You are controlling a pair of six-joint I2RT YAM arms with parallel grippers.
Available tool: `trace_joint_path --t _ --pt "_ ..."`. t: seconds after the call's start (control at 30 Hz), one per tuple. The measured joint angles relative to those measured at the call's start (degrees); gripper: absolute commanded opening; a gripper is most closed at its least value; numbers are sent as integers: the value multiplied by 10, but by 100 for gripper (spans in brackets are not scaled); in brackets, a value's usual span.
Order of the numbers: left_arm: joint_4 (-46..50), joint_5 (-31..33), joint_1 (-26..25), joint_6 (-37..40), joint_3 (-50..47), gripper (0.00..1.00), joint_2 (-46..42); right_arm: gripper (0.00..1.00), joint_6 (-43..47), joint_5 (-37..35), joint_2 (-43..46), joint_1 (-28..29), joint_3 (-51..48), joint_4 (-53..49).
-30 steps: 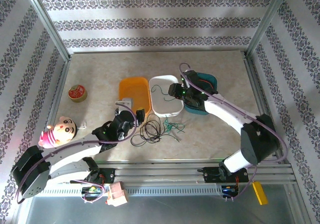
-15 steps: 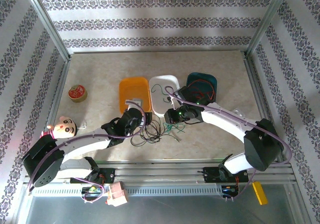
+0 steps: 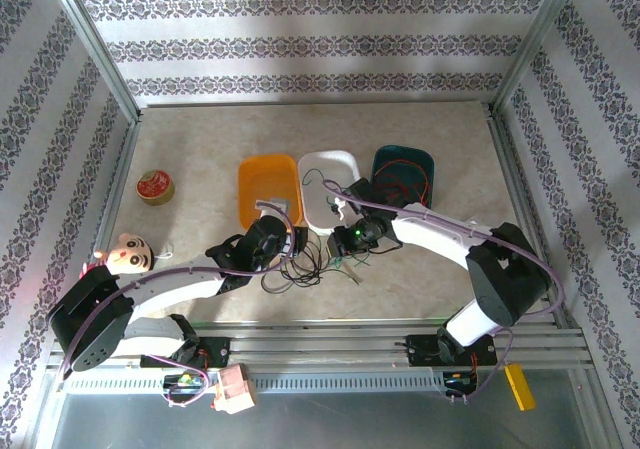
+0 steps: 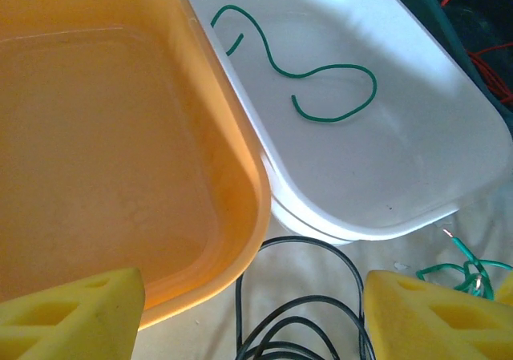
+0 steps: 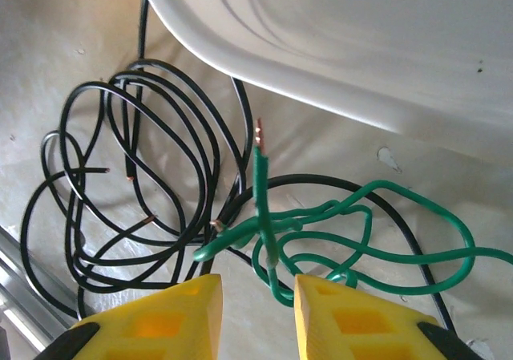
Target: Untangle the cables
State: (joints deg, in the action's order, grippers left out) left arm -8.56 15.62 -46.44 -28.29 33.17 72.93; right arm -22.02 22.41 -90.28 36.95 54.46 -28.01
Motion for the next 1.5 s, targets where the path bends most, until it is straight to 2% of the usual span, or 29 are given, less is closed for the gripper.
trace_joint_path --t 0.2,0.27,0.47,0.7,0.93,1.13,1.37,1.5 --pt "-10 -36 0 9 9 73 4 7 10 0 -28 0 0 1" --pt "-15 -48 0 11 9 73 5 4 10 0 -26 -3 0 3" --pt "-43 -90 0 17 11 73 30 1 8 10 40 -25 -32 12" --pt "-80 -174 0 33 23 73 73 0 -1 44 133 -56 -69 14" --pt "-129 -262 0 57 35 70 88 0 -18 111 151 -80 -89 23" --pt "-145 -315 0 72 62 57 119 0 -25 148 151 -87 -91 27" --pt "-170 -347 0 75 69 32 146 0 -50 184 151 -102 -102 38" --pt "-183 -349 0 73 75 26 165 0 -65 195 151 -106 -110 50"
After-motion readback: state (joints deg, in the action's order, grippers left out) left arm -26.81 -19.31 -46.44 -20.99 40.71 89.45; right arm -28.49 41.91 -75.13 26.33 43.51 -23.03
